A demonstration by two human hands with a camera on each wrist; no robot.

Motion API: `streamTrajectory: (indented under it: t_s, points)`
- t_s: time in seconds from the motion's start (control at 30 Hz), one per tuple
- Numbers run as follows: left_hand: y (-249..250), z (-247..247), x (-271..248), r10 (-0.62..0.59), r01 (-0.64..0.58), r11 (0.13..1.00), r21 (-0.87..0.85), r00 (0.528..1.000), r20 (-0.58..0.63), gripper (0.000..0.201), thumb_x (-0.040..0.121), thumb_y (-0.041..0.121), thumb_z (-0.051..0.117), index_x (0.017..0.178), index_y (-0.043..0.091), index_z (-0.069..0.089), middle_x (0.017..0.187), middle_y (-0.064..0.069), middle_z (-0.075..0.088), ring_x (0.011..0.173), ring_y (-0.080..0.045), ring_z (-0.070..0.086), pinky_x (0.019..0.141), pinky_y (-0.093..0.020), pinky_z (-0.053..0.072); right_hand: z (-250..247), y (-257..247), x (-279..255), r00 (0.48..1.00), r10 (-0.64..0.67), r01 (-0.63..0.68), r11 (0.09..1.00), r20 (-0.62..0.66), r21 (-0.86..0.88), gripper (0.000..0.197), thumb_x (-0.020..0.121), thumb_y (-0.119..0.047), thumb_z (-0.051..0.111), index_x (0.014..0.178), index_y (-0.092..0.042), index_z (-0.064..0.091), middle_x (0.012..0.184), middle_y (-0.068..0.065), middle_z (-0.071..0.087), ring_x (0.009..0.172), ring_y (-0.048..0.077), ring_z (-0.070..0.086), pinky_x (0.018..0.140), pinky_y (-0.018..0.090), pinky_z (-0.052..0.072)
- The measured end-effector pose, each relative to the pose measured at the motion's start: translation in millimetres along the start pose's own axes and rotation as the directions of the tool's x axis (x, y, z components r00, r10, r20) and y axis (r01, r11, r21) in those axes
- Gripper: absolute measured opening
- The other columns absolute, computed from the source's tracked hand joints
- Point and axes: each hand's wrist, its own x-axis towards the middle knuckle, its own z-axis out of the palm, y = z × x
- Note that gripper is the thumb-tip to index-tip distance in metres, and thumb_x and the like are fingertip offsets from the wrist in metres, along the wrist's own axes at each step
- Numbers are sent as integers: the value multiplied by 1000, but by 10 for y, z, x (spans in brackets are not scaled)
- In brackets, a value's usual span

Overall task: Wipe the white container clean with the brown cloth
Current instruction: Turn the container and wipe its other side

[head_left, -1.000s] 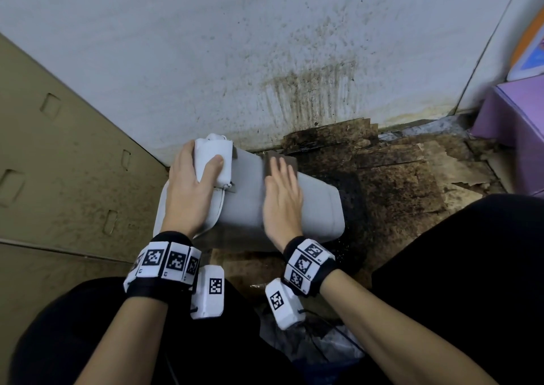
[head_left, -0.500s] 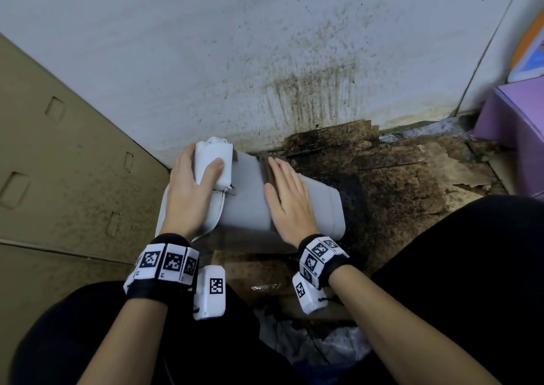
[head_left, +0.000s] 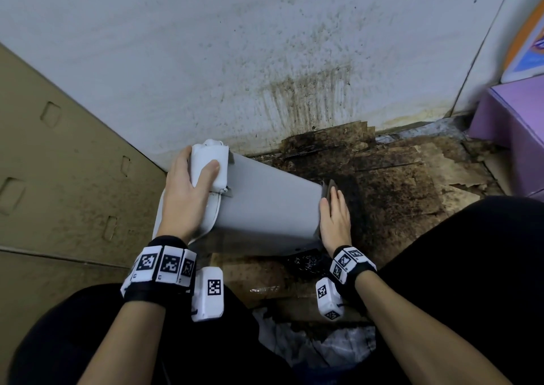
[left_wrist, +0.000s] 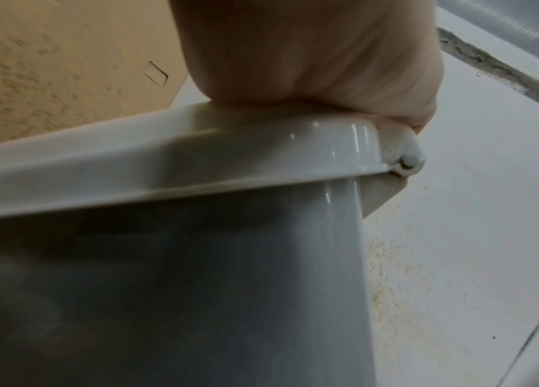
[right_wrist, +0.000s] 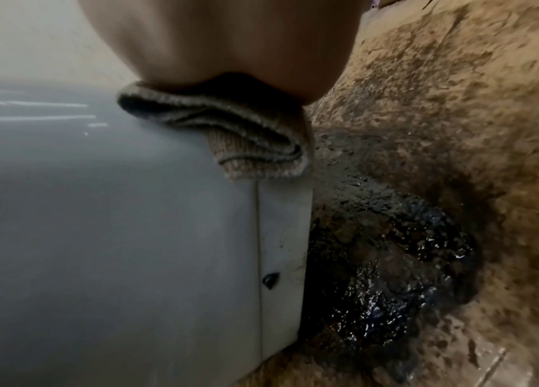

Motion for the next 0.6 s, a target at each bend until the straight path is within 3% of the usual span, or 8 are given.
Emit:
streamTrajectory:
  t_s: [0.13,0.33,0.53,0.6]
  points:
    - [-14,9,10,21,-21,999,28,1000,5,75,89,59,48,153,21,39,139,18,41,136,-10,40,111,-32,31,80,-50,-20,1000,4,-5,999,-14,-51,58,108,-43,27,161,-21,18,170,-2,8,156,14,4,126,34,-1]
    - [2,40,5,33,-34,998,54,999,20,82,82,68,43,151,23,39,137,16,43,129,-9,41,104,-33,32,233,-444,-181,999,-52,51,995,-6,-85,56,109,-39,24,162,-23,14,170,-5,7,156,12,2,125,34,-2]
    - [18,67,-5,47,-48,997,63,999,17,88,78,71,41,151,22,39,147,4,46,135,-15,41,105,-33,31,443,-1071,-556,947,-310,309,951,82,22,61,102,-46,17,161,-30,14,169,-10,4,155,6,-3,125,34,-1]
    - [6,64,-6,51,-52,996,71,999,14,87,79,71,41,151,22,39,148,2,47,135,-18,43,111,-41,35,518,-1237,-676,905,-410,407,912,115,53,60,103,-44,19,161,-29,13,170,-9,3,155,6,-5,125,32,-2]
